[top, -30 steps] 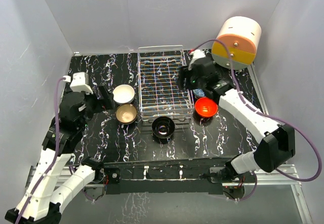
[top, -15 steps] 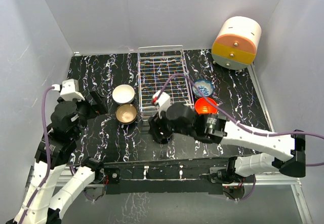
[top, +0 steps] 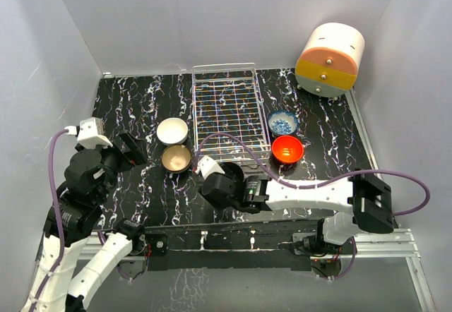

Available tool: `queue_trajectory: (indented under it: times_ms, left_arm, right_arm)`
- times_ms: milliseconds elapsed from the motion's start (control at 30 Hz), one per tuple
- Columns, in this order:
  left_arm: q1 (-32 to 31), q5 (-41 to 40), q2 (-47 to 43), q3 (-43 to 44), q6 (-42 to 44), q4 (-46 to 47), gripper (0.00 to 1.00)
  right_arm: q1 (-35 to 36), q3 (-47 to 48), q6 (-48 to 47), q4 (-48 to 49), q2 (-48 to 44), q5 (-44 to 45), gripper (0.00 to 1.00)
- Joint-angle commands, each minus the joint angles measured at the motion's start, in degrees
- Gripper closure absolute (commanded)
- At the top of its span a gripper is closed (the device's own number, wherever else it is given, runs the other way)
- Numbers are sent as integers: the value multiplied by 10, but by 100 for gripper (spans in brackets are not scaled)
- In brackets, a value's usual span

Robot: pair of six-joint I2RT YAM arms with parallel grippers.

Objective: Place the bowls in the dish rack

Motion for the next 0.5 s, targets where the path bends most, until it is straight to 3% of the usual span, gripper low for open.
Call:
queue_trajectory:
  times_ms: [0,400,467]
  left_arm:
    - [-3,3,-5,14,-3,-10,3]
    - [-3,2,-10,12,0,-15,3]
    - [-3,3,-9,11,1,-18,3]
  right_arm:
    - [0,12,-28,61,17,44,40]
    - [-1,-28,-56,141,57,67,45]
    - [-4,-29,-60,147,69,69,57]
